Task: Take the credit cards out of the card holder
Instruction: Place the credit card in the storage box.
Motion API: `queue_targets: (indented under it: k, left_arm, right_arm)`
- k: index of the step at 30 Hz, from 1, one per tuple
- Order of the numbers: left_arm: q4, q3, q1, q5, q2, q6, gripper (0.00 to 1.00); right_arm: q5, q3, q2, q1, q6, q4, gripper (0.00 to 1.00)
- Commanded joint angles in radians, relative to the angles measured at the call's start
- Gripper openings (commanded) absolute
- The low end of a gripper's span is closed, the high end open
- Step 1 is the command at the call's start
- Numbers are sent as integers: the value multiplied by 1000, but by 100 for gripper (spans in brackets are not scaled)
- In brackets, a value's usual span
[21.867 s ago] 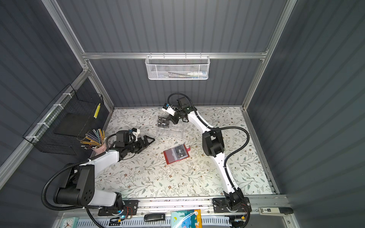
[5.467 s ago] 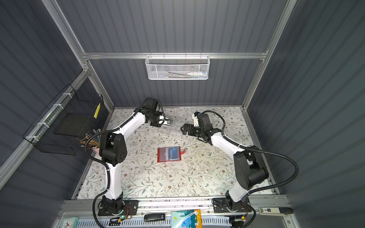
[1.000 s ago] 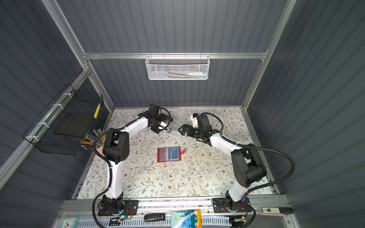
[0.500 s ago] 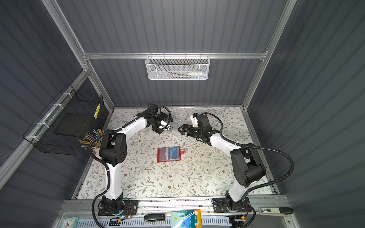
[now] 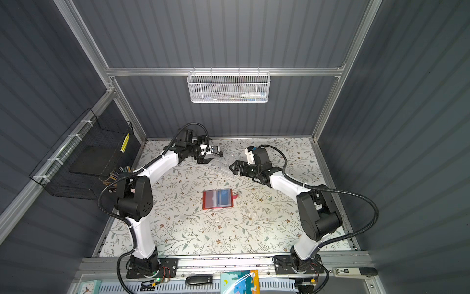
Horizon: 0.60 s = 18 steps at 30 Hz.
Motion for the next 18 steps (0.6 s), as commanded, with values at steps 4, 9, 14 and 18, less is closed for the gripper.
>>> queue_targets:
  k: [4,9,14,18]
  left_arm:
    - [365,-142,54,-53,-162,-736,100]
    - [478,-360,56,-172,-289,-1114,100]
    - [428,-480,56,-252,-382,-1361,100]
    - [314,-546,56,-328,-486,-1433,100]
  right_arm:
    - [243,248,107,98,-270,-158,99]
    - [407,516,272,174,-466,-309,99]
    - [532,722,424,229,-615,-404,99]
    - [661,851,544,264,-719,-453,99]
